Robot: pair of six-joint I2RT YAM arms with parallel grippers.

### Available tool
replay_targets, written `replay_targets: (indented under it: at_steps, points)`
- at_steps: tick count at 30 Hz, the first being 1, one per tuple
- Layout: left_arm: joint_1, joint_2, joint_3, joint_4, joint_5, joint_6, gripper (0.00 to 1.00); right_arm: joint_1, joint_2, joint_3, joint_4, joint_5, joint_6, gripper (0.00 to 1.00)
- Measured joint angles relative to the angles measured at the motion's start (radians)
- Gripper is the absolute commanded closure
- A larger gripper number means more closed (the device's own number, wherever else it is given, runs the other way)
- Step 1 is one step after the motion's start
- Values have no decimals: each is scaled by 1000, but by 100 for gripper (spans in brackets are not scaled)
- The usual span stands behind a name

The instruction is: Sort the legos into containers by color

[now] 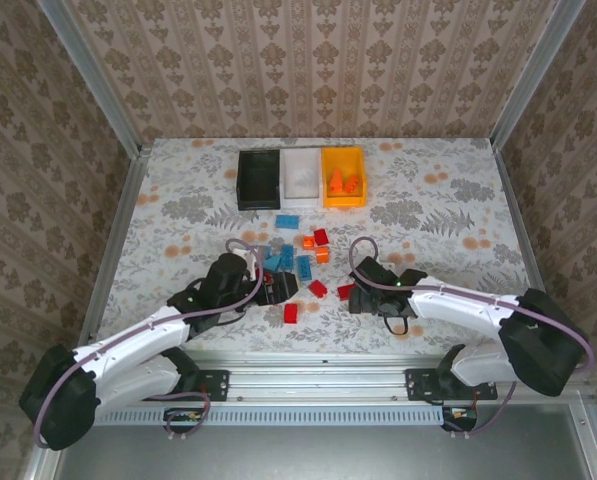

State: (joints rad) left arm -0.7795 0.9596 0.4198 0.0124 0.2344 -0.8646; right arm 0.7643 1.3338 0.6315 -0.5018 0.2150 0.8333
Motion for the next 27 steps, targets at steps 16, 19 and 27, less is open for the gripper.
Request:
replay_targets:
  at_steps: [16, 19, 27]
  points:
    - [0, 8, 0, -30, -15, 1, 0, 5, 98, 27, 22, 58, -44, 33]
    - [0, 8, 0, -35, -16, 1, 0, 5, 100, 29, 29, 60, -54, 37]
    - [4, 5, 11, -73, -29, 13, 0, -2, 89, 27, 34, 121, -72, 43]
